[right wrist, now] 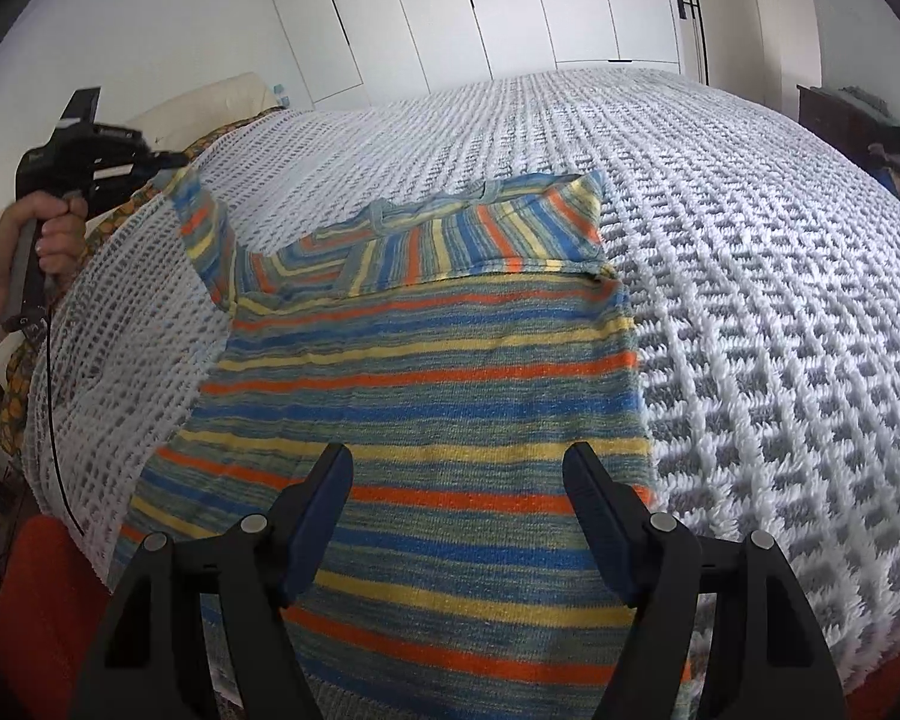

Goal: Fold small clothes
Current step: 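Fold the held sleeve across the sweater body and open the left gripper, then grasp the hem corners of the sweater with both grippers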

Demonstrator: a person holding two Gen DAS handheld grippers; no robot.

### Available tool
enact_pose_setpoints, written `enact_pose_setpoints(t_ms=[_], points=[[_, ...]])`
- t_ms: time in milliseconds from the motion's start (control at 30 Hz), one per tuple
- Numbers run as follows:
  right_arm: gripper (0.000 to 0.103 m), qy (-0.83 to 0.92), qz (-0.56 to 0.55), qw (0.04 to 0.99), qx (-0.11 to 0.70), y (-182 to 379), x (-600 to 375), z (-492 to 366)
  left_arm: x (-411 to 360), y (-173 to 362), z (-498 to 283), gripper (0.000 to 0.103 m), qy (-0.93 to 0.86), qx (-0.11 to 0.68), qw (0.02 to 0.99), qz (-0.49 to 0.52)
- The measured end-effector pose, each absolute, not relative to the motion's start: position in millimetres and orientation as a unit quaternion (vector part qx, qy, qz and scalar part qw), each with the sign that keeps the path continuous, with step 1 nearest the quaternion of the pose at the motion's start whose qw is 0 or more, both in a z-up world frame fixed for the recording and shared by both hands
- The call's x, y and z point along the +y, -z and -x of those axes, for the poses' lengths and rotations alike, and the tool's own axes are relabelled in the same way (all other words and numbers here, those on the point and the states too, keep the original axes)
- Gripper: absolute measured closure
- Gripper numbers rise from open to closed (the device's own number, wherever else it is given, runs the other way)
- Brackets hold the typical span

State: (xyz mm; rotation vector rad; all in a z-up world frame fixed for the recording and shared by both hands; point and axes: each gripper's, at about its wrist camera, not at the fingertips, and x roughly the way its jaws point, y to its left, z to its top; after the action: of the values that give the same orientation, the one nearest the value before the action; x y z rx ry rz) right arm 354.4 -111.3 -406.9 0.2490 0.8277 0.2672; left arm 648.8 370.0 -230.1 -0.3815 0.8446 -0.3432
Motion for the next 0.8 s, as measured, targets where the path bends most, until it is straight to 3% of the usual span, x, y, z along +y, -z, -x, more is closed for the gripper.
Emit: enact_pose_setpoints(t_ms=[33, 100, 133, 167, 433, 633, 800], points=[[0.031, -0.125, -0.125, 0.9, 0.398, 406.8, -115.7, -353.7, 355.6, 234.1, -641.1, 0.102, 0.168, 0.406, 0.88, 0.181], [0.031, -0.116, -0.136, 0.901, 0.396, 408.0, -125.8, -352.7, 294.6, 261.9, -642.7, 0.084, 0.2, 0.437, 0.863, 0.157], [0.031, -0.111, -0.142, 0.9, 0.396, 408.8, -130.8, -352.5, 285.0, 275.0, -642.5, 0.056, 0.202, 0.453, 0.855, 0.15], [0.031, -0.107, -0.149, 0.9, 0.395, 409.3, -136.1, -352.4, 260.0, 306.7, -643.9, 0.047, 0.179, 0.497, 0.838, 0.134], [0.028, -0.07, -0.205, 0.898, 0.383, 415.1, -171.9, -350.7, 314.9, 358.9, -571.7, 0.05, 0.105, 0.499, 0.845, 0.16], [0.028, -0.099, -0.21, 0.889, 0.394, 416.1, -163.3, -358.9, 286.0, 435.8, -456.3, 0.05, 0.121, 0.577, 0.807, 0.029], [0.028, -0.151, -0.181, 0.851, 0.47, 433.3, -142.1, -365.2, 271.5, 438.6, -370.7, 0.043, 0.134, 0.555, 0.821, -0.017]])
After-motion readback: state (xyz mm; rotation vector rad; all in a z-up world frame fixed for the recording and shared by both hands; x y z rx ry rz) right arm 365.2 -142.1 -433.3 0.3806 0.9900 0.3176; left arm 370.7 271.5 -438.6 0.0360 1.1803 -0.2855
